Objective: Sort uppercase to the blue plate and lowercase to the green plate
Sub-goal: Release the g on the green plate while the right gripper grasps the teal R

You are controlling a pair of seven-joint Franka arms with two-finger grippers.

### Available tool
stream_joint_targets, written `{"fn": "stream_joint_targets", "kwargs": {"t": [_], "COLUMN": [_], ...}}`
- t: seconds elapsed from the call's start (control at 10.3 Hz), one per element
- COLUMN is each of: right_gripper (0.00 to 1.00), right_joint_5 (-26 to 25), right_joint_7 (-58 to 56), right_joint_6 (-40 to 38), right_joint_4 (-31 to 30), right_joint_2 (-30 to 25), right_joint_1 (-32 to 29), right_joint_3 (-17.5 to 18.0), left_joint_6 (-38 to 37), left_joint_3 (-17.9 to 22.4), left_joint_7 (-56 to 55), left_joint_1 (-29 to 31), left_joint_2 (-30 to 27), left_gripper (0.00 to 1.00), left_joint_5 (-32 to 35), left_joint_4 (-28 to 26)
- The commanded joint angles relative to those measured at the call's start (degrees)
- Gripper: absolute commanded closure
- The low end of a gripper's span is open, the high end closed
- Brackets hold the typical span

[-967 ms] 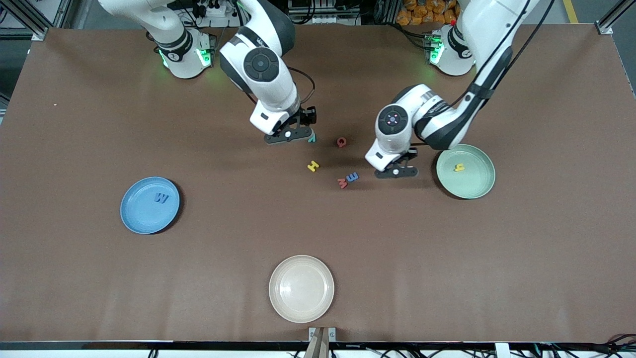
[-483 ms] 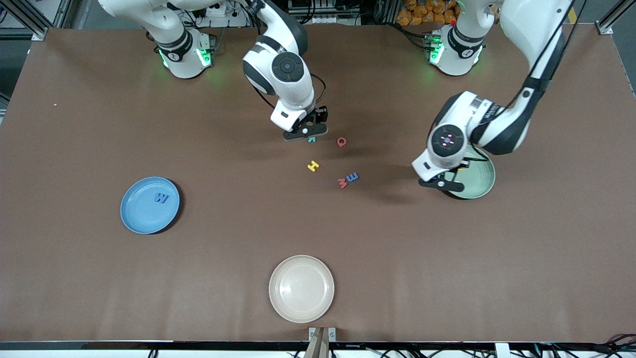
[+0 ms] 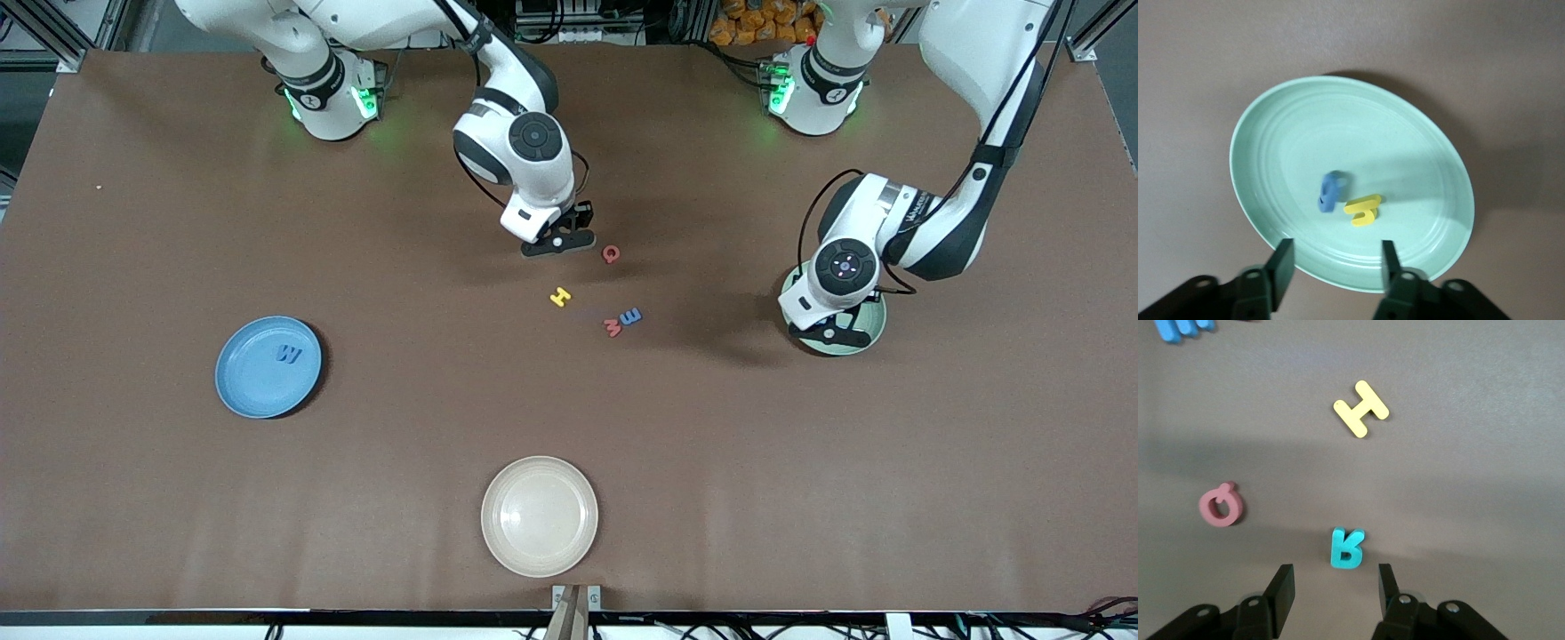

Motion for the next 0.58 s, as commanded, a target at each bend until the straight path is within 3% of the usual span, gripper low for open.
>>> {"fn": "stream_joint_targets", "kwargs": {"t": [0.0, 0.19, 0.48], "right_gripper": [0.41, 0.41, 0.41], "right_joint_5": [-2.92, -3.88, -6.87], "right_joint_7": [3.61, 5.10, 7.74], "right_joint_6": [2.30, 3.09, 3.98], "right_joint_4": [-0.52, -0.52, -0.52], "right_joint_2": [1.95, 3.09, 4.68], "right_joint_1": [0.69, 0.96, 1.14], "right_joint_3": [0.15, 0.24, 0.15], "left_joint_6": [0.28, 0.28, 0.28], "left_joint_3": [-0.20, -0.20, -0.46], "left_joint_7": [-1.35, -1.00, -1.35], "left_joint_1": [-0.15, -0.41, -2.07], "left_joint_2": [-1.81, -1.90, -1.46], "left_gripper": [0.00, 0.00, 0.00], "left_joint_5": [-2.63, -10.17, -15.29], "left_joint_4": [1.81, 5.15, 8.76]}}
